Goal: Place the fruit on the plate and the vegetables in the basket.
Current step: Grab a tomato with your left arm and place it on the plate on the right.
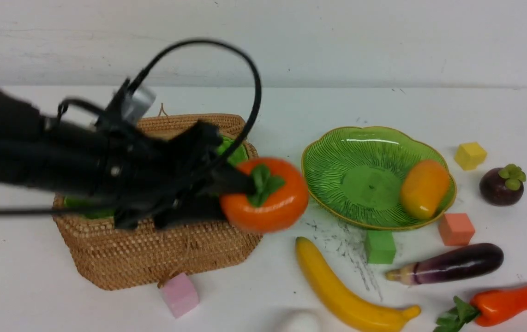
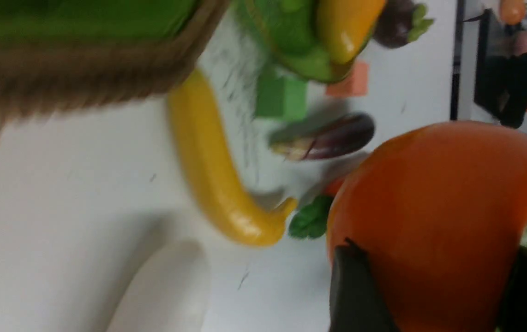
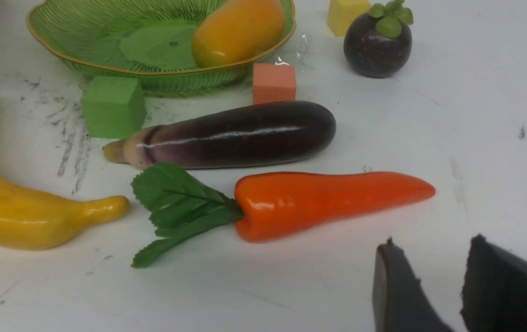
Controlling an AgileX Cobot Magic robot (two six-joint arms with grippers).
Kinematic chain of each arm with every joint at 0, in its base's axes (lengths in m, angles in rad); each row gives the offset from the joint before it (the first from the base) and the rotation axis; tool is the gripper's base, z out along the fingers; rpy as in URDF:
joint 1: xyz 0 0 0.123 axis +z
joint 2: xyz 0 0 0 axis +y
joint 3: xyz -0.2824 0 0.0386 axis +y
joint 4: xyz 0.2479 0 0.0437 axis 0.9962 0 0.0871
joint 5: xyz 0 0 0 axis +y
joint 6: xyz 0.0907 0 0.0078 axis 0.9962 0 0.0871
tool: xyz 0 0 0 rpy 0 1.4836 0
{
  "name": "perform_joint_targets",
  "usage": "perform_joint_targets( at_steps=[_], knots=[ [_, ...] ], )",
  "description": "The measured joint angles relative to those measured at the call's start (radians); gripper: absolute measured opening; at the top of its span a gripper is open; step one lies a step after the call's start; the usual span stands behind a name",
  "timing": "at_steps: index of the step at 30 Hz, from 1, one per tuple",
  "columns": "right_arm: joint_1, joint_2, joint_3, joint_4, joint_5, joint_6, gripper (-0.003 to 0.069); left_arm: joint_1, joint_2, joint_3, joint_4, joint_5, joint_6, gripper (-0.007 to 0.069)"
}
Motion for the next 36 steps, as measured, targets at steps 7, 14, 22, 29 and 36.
perform_joint_targets(
  at_steps=[7, 14, 22, 29, 36],
  knots=[
    [0.0, 0.0, 0.0, 0.0, 0.0, 0.0, 0.0244, -0.069, 0.407, -0.541, 0.092, 0.097, -0.052, 0.0367],
    [0.0, 0.0, 0.0, 0.0, 0.0, 0.0, 0.0244, -0.143, 0.844, -1.095, 0.314, 0.235, -0.291, 0.0367],
    [0.0, 0.0, 0.0, 0.0, 0.0, 0.0, 0.0244, -0.166, 1.148, -1.563, 0.583, 0.451, -0.538, 0.0365],
    [0.0, 0.0, 0.0, 0.0, 0.0, 0.0, 0.0244, -0.172, 1.155, -1.582, 0.575, 0.469, -0.541, 0.0482],
    [0.0, 0.0, 0.0, 0.0, 0.0, 0.0, 0.0244, -0.173, 1.13, -1.582, 0.572, 0.493, -0.501, 0.0599]
  ],
)
